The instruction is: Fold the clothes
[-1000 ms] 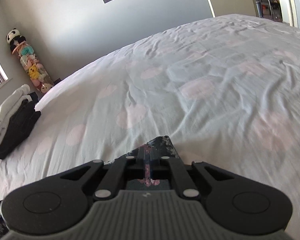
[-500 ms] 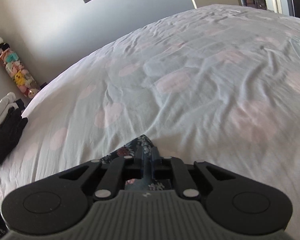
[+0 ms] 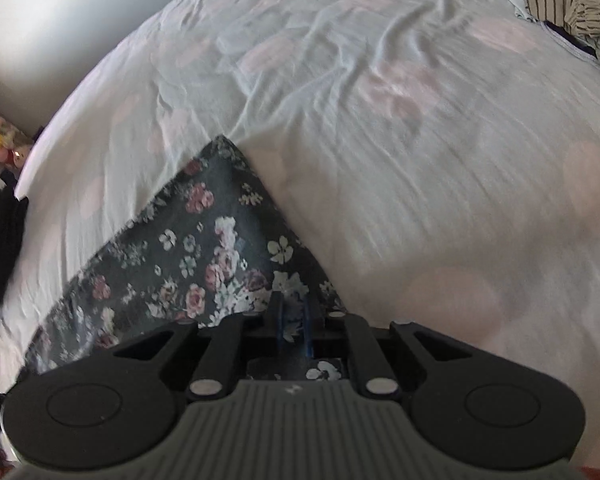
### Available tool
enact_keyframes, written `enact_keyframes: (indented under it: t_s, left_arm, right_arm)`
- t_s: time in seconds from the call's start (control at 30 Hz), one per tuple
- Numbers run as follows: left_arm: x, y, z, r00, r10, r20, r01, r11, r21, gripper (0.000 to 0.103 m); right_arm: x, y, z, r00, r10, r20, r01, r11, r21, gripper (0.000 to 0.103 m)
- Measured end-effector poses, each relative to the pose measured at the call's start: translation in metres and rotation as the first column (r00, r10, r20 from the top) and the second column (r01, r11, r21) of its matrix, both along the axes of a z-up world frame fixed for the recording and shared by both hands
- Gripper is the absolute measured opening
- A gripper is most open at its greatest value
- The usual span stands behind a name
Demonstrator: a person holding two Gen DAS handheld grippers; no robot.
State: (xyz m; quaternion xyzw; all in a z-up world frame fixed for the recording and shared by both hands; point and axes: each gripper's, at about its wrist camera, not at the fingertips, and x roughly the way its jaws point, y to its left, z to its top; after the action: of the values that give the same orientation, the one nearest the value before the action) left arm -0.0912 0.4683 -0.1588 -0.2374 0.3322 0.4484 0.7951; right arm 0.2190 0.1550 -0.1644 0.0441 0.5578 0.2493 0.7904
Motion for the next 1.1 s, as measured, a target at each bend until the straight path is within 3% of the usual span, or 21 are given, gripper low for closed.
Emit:
enact_keyframes:
  t_s: [0.13,0.23,0.3,0.33,0.37,0.5,0.73,0.87,1.1]
  left_arm:
    - [-0.011,-0.002,0.003,1.000,0.016,0.003,-0.016,1.000,-0.010,0.017]
    - [-0.019,0.001,0.002,0.999,0.044,0.025,-0.043,0.998,-0.041,0.020]
    - [-0.024,0.003,0.003,0.997,0.059,0.044,-0.056,0.997,-0.059,0.020]
    - [-0.023,0.002,0.003,0.997,0.056,0.053,-0.053,0.997,-0.058,0.020]
    - [-0.023,0.002,0.004,0.997,0.051,0.060,-0.047,0.997,-0.055,0.020]
    - [-0.017,-0.001,0.005,0.998,0.020,0.065,-0.017,0.999,-0.044,0.020]
    - [-0.011,0.008,-0.002,0.997,0.001,0.080,0.005,0.998,-0.068,0.020]
    - [0.004,0.009,-0.006,0.998,-0.042,0.055,0.046,0.997,-0.059,0.020]
    - [0.020,0.003,-0.005,0.992,-0.115,0.053,0.117,0.993,-0.032,0.020]
  right_arm:
    - [-0.003,0.007,-0.002,0.999,0.045,0.020,-0.043,0.996,-0.079,0.011]
    - [-0.006,0.005,0.002,0.998,0.049,0.033,-0.046,0.995,-0.085,0.012]
    - [-0.008,-0.001,0.009,0.997,0.045,0.059,-0.043,0.999,-0.025,0.022]
    - [-0.008,-0.005,0.013,0.996,0.044,0.076,-0.046,0.999,0.028,0.036]
    - [-0.008,-0.009,0.017,0.995,0.042,0.093,-0.049,0.996,0.080,0.041]
    - [0.008,-0.013,0.019,0.994,0.021,0.104,-0.041,0.980,0.196,0.041]
    - [0.049,0.005,-0.008,0.997,0.075,0.027,-0.078,0.987,0.140,0.041]
    - [0.056,0.001,-0.026,0.998,0.040,-0.051,-0.032,0.987,0.159,0.040]
    - [0.055,0.001,-0.030,0.996,0.059,-0.073,-0.045,0.983,0.180,0.037]
